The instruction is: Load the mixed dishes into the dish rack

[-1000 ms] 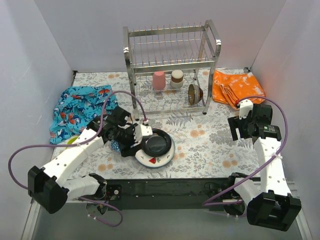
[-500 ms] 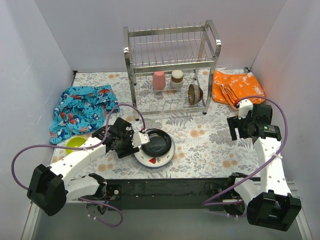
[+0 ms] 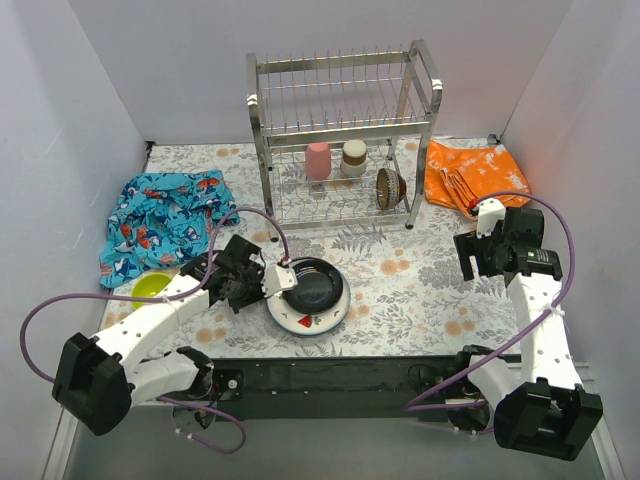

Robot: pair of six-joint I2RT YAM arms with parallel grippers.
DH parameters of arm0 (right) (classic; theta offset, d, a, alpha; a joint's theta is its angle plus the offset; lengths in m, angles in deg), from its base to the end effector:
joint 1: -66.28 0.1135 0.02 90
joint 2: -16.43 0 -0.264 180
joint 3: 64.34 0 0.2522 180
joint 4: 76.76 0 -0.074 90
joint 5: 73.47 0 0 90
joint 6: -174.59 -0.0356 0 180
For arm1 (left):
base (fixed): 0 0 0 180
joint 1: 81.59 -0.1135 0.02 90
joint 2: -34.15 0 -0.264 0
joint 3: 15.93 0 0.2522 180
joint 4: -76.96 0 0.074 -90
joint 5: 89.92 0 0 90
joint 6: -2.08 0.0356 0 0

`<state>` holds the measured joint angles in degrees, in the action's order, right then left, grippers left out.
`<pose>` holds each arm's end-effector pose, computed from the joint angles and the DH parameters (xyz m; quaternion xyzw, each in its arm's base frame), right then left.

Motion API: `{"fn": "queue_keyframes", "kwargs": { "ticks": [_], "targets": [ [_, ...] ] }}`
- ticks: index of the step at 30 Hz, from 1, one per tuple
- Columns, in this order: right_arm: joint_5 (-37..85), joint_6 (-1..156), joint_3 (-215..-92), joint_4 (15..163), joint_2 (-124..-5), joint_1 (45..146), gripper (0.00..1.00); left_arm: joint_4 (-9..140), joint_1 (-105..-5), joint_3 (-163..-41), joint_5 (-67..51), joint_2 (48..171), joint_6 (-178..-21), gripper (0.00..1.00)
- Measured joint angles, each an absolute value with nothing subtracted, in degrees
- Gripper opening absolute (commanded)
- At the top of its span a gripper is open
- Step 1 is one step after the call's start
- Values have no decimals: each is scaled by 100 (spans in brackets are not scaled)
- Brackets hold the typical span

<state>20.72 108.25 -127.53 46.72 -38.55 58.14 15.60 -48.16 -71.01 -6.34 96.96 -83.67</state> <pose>0.1894 -0.0245 0.2839 -0.1390 0.9236 -0.0646 0.3514 0.1550 -0.1071 0.2122 0.3267 0.9260 -0.0989 0.1615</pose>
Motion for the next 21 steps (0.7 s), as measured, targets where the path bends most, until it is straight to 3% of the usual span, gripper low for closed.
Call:
{"fn": "queue_keyframes", "kwargs": {
  "ticks": [7,12,16,21],
  "targets": [
    [1899,10784,-12965,4523,-4096,5814,87,555,-4827,-8542,-1178,9683,-8646,0],
    [1818,10793,-13232,4438,-4286,5814,86,585,-4827,-9849,-2194,9768,-8721,0],
    [1797,10795,-13387,4416,-4550,5814,86,970,-4810,-9954,-3145,9997,-9044,0],
    [1840,10734,-13651,4534,-4907,5814,87,1897,-4759,-10113,-3866,11206,-9650,0]
  ]
}}
